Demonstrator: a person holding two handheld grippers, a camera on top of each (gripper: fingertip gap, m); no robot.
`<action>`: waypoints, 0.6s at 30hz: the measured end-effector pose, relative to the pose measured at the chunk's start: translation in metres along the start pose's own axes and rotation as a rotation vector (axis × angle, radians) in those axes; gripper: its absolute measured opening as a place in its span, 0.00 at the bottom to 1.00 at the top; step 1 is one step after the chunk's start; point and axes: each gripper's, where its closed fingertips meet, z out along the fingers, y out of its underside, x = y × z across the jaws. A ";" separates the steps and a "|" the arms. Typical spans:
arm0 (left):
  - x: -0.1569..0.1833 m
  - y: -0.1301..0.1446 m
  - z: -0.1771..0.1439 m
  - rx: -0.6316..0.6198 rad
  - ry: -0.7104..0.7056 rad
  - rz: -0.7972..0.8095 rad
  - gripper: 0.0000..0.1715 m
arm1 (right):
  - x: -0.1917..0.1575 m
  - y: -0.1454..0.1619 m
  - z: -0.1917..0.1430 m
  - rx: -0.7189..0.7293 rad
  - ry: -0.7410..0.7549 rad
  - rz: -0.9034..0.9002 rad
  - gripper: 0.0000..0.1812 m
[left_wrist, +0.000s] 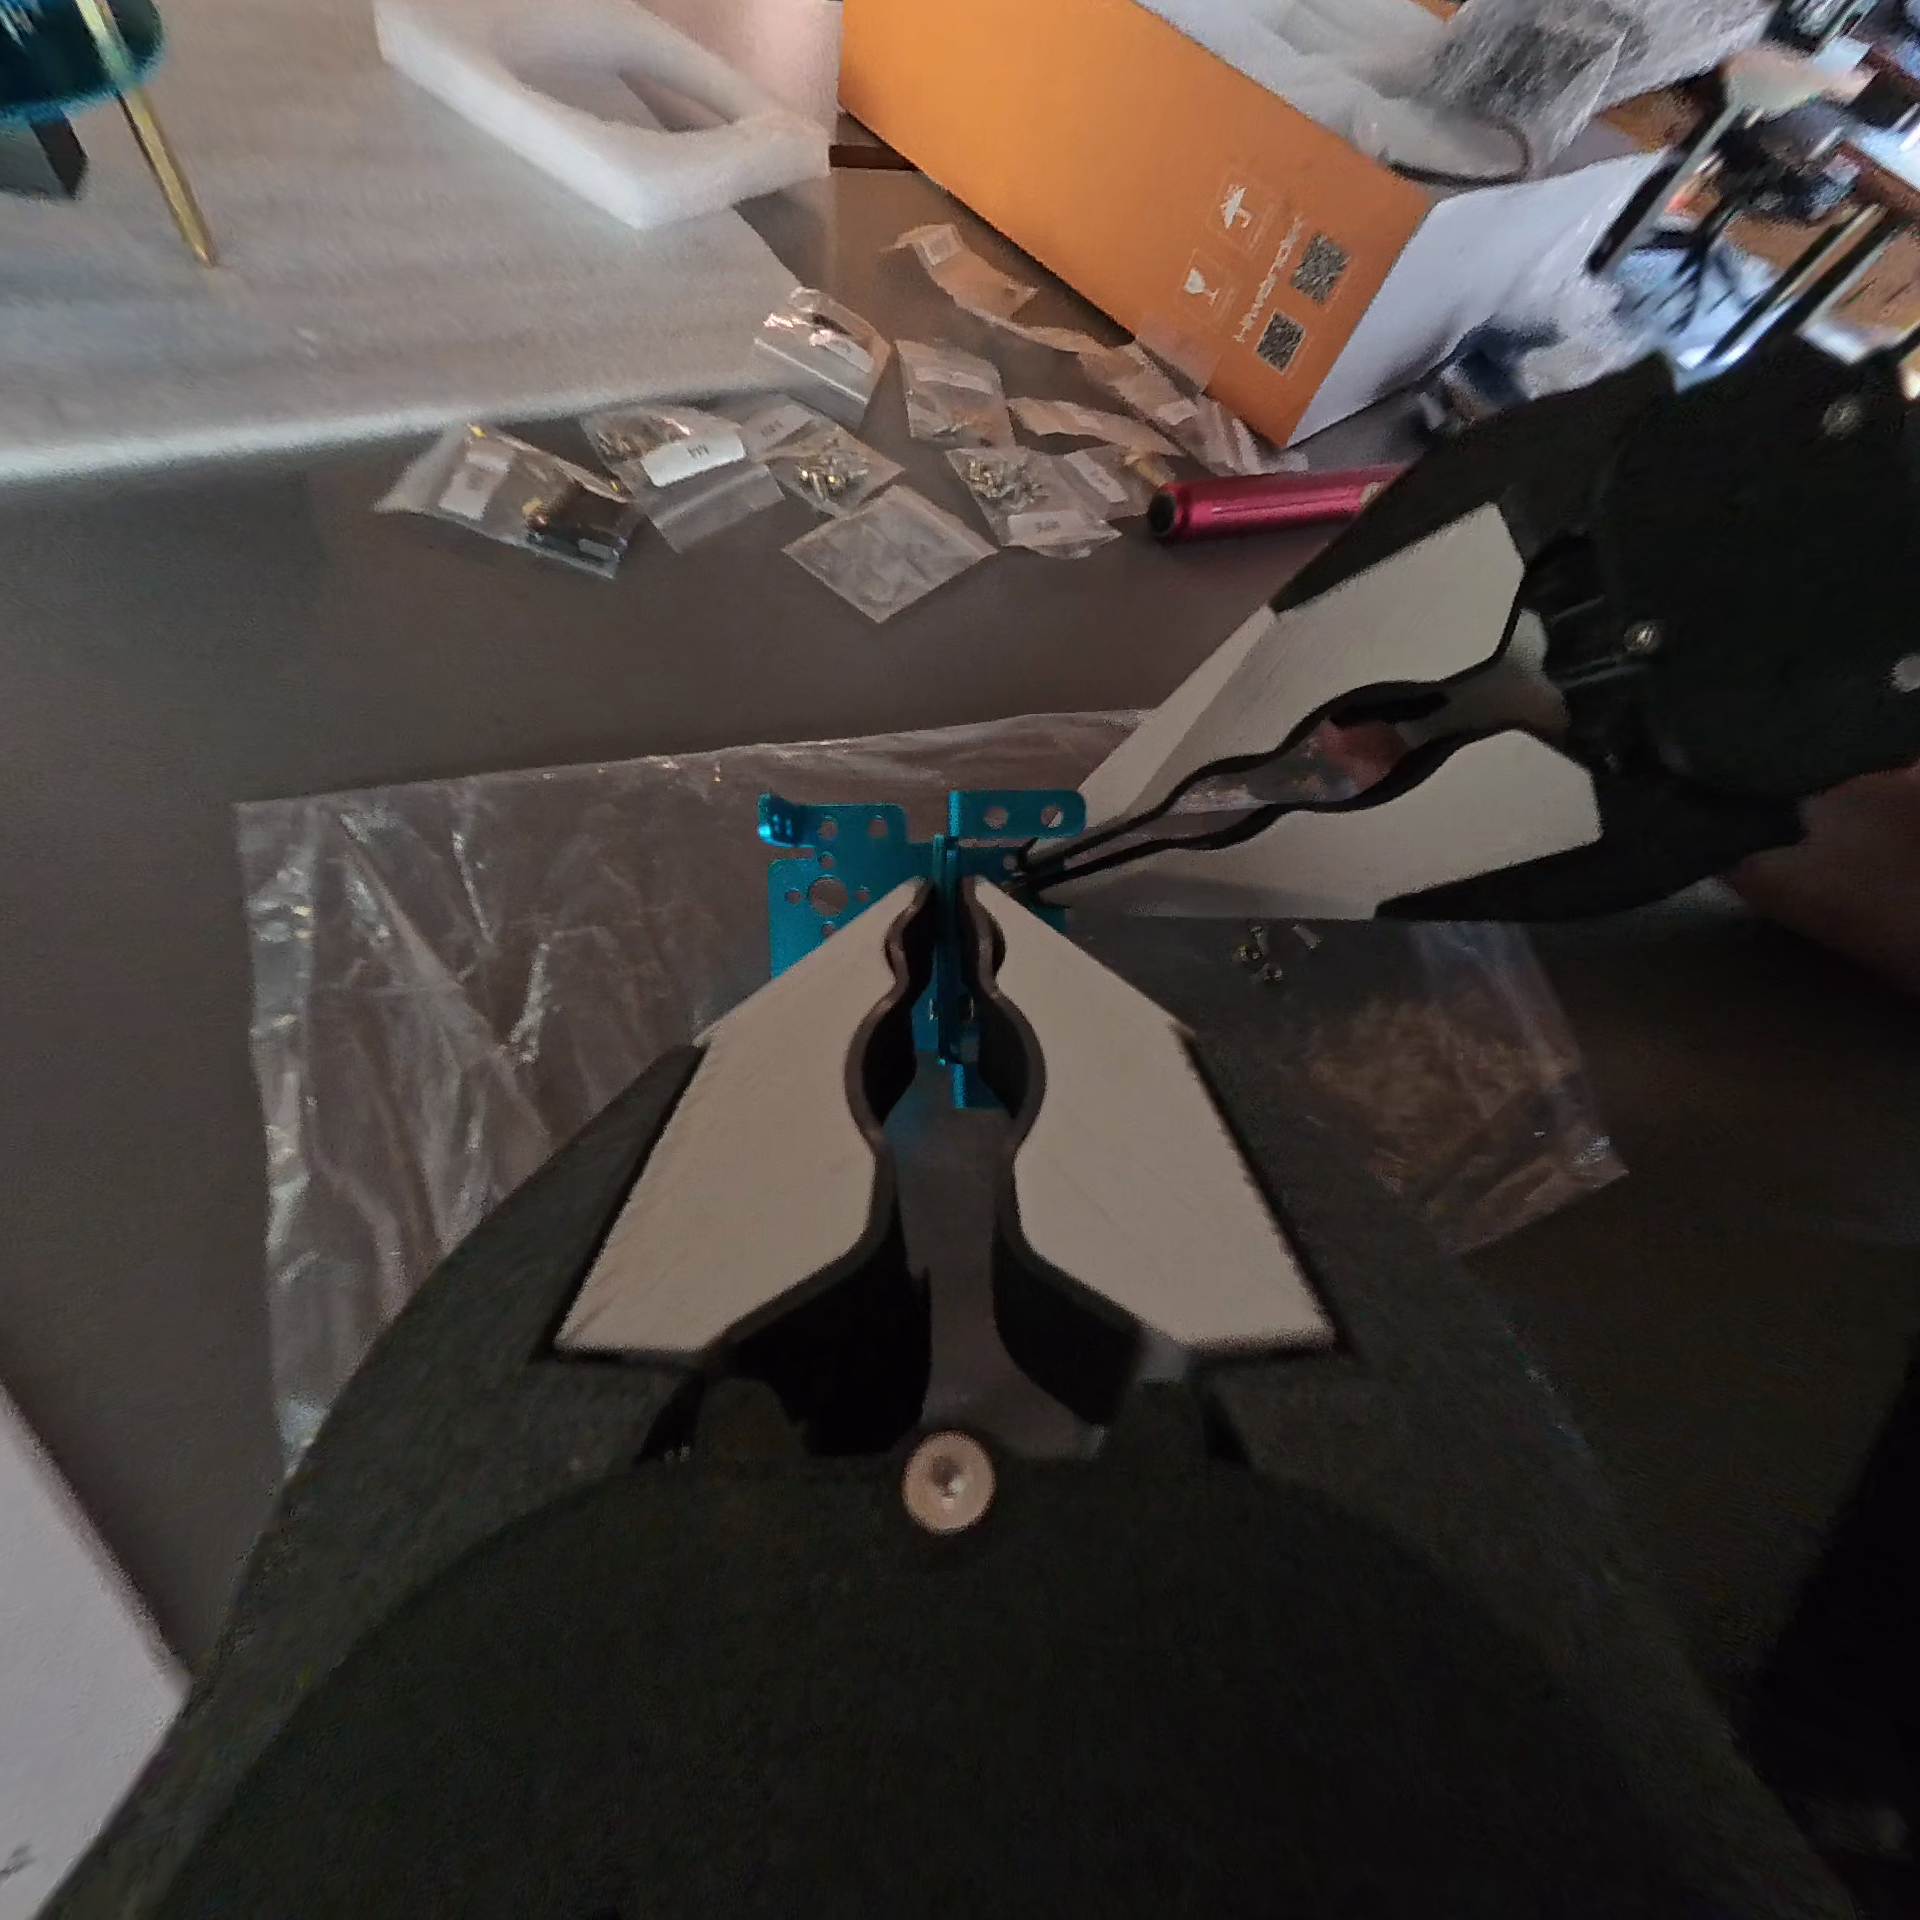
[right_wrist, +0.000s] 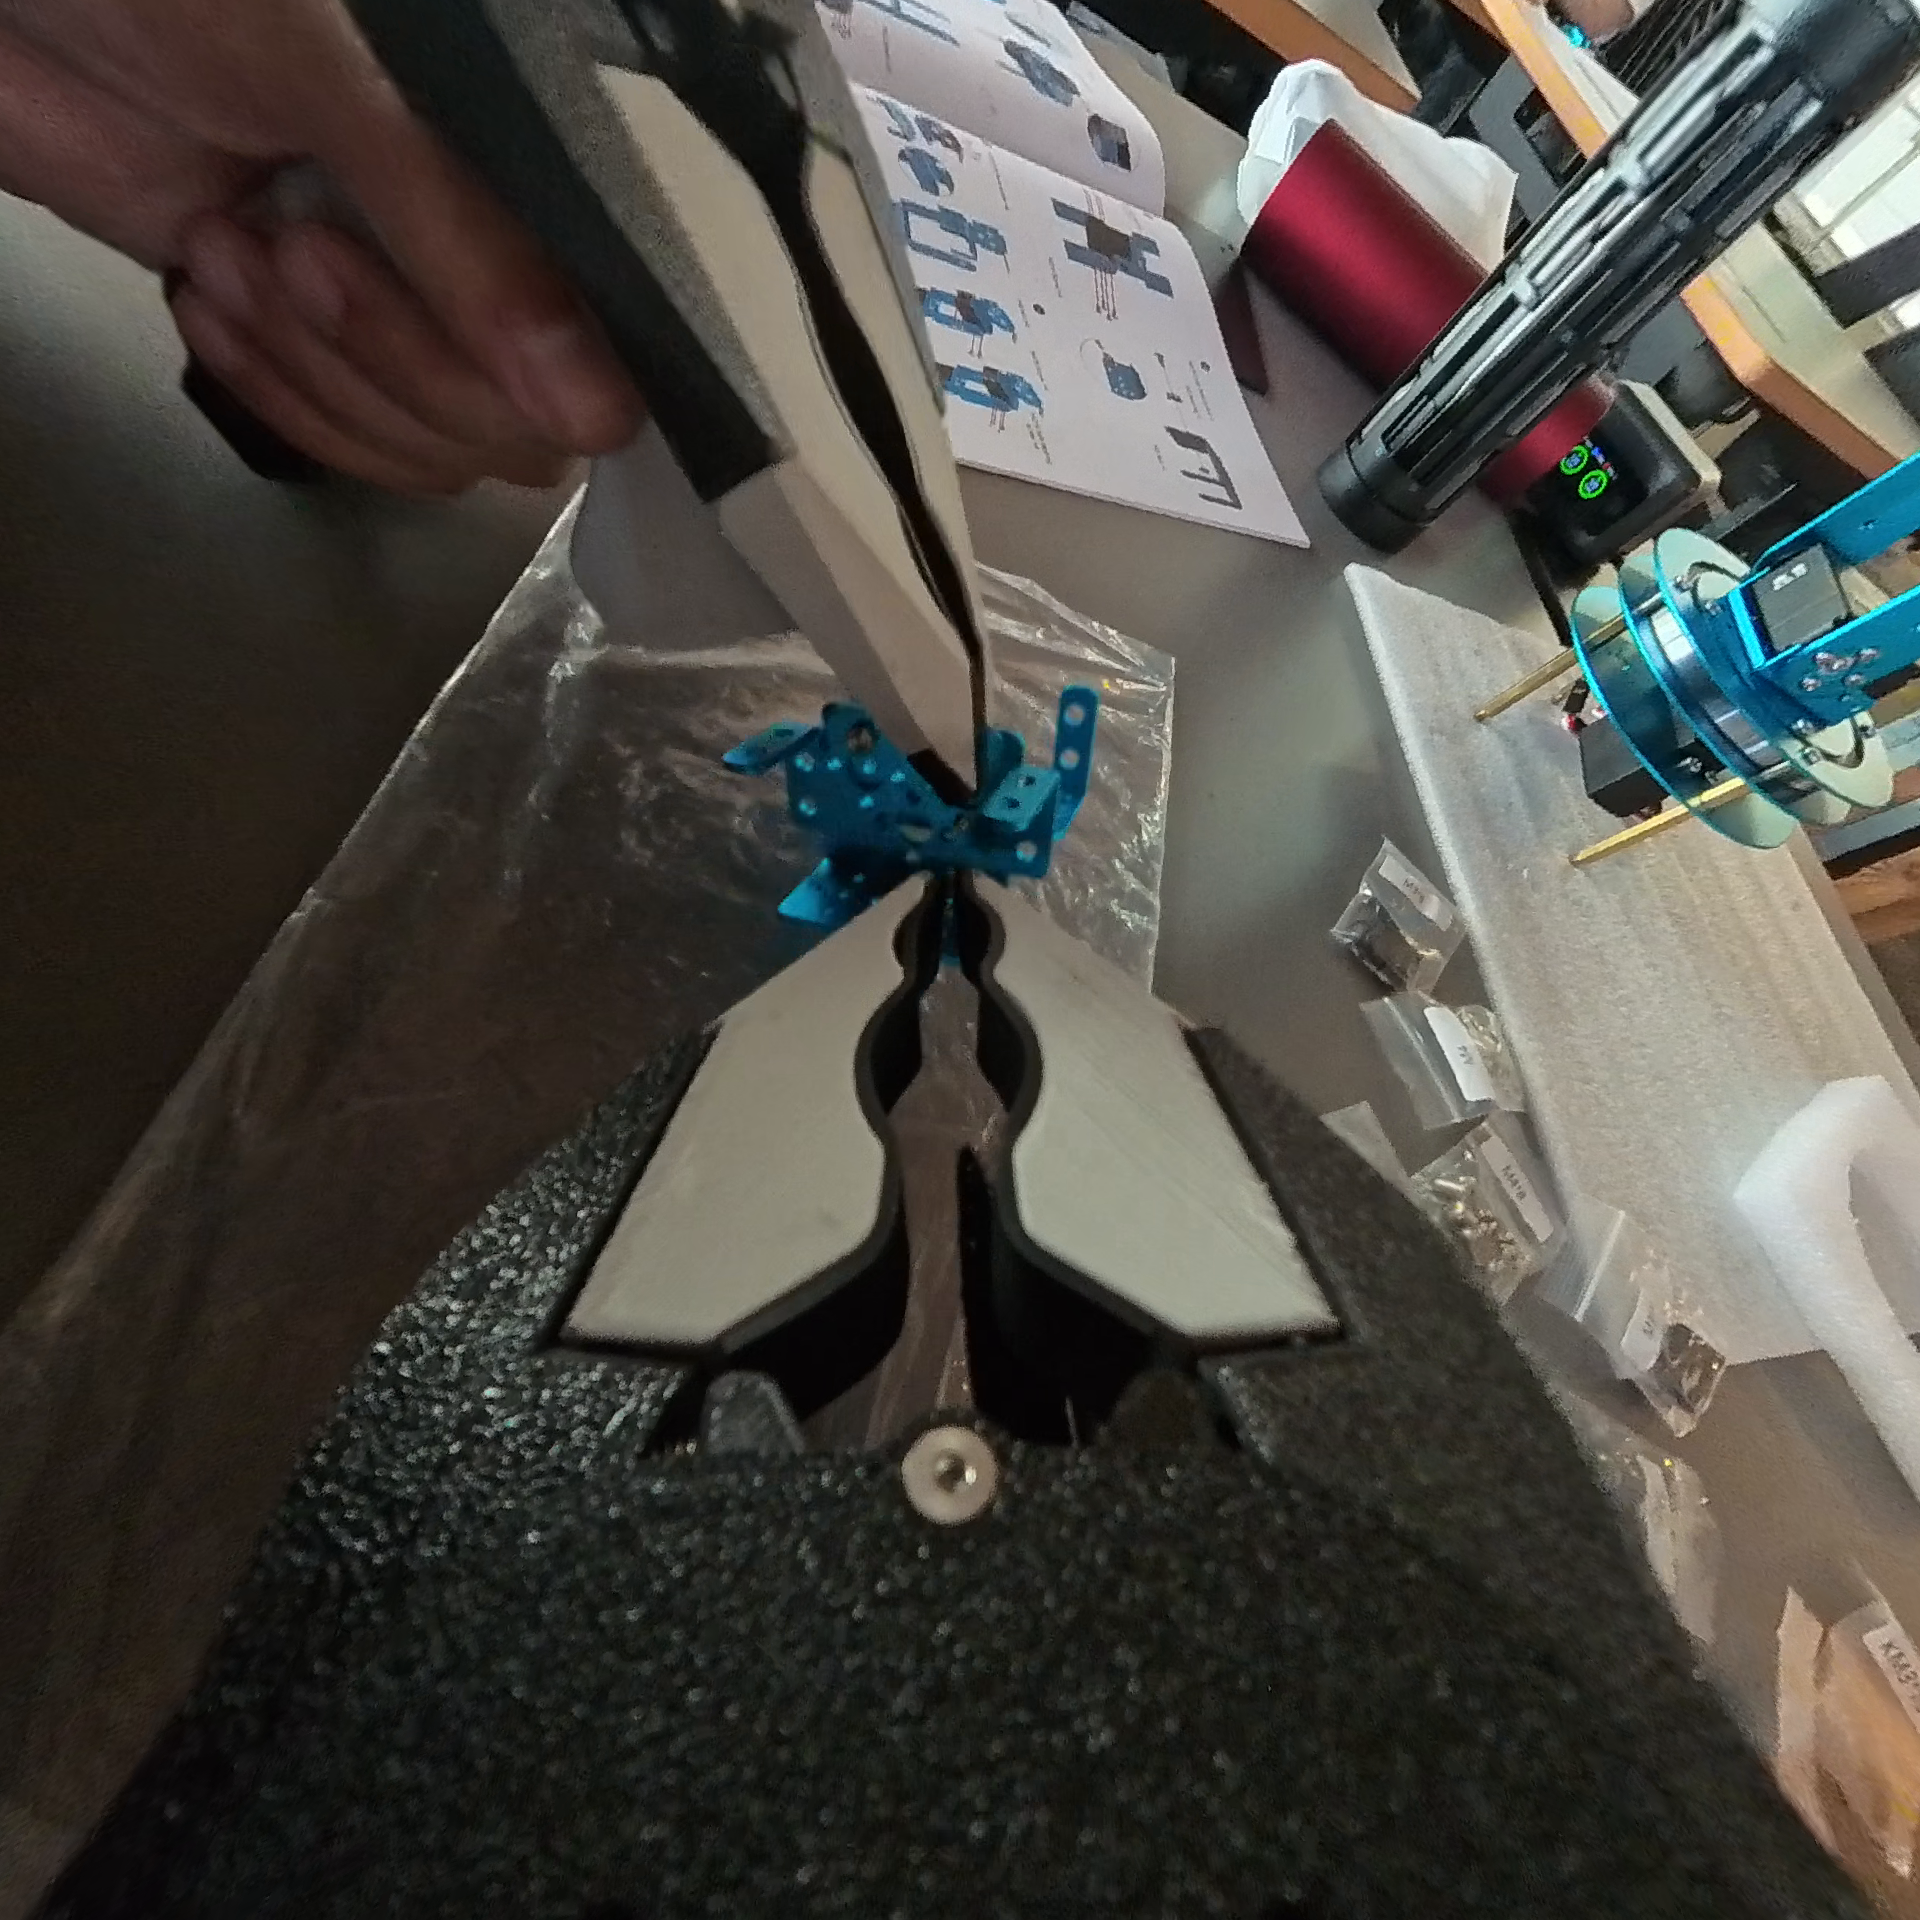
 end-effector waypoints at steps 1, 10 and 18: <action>-0.001 0.000 0.000 -0.003 -0.022 0.037 0.01 | 0.001 0.002 0.000 -0.005 0.000 0.010 0.00; 0.006 0.011 0.009 -0.174 -0.014 0.165 0.01 | -0.004 0.017 -0.006 -0.089 -0.152 0.137 0.01; 0.019 0.016 0.019 -0.300 0.138 0.215 0.02 | -0.010 0.039 -0.030 -0.140 -0.324 0.272 0.01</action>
